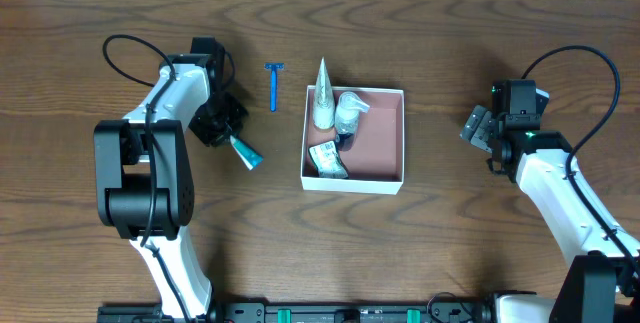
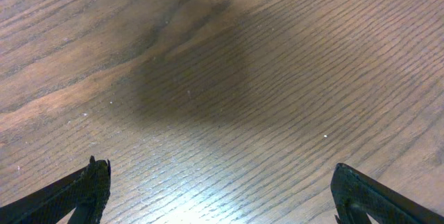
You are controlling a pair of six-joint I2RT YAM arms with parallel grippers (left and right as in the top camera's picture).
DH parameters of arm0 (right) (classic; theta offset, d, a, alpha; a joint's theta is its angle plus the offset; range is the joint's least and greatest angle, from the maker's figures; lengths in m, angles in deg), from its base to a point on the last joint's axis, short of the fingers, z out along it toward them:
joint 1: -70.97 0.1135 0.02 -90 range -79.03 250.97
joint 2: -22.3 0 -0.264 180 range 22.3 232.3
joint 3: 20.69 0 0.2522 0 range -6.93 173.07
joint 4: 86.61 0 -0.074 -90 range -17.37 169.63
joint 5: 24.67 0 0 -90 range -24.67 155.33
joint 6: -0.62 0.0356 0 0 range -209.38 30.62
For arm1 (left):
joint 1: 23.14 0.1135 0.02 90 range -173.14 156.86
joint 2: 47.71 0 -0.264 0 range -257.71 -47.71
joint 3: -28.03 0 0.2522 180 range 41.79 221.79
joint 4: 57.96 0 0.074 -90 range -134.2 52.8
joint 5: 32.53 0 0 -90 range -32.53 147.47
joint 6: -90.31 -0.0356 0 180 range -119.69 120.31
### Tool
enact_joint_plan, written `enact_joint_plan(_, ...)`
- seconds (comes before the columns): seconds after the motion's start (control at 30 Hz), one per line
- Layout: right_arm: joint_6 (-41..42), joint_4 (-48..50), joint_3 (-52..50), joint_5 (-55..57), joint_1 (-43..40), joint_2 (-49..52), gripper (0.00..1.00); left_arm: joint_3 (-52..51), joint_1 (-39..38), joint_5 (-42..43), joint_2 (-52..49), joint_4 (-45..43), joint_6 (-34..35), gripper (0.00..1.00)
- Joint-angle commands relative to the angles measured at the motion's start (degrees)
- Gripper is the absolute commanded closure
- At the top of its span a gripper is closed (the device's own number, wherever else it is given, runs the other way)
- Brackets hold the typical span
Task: Pack container
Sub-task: 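Lift the toothpaste tube and carry it over the box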
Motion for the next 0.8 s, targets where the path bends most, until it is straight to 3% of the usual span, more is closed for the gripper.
enact_joint_plan(0.0,0.2,0.0,0.1,1.4,-0.2,0.0,0.01,3.0,0.2,-0.6,4.1,2.2,-7.6,0.87)
enact_joint_plan(0.33,0.2,-0.1,0.1,1.4,-0.2,0.0,0.01,8.6,-5.2,0.4,26.6,7.5,-18.3,0.86)
enact_joint_plan(0.57,0.2,0.0,0.1,1.4,-0.2,0.0,0.01,8.6,-21.0,-1.2,39.5,1.4,-18.8,0.86)
enact_joint_plan(0.77,0.2,0.0,0.1,1.4,-0.2,0.0,0.01,8.5,-38.7,-14.3,39.6,-2.7,-18.3,0.85)
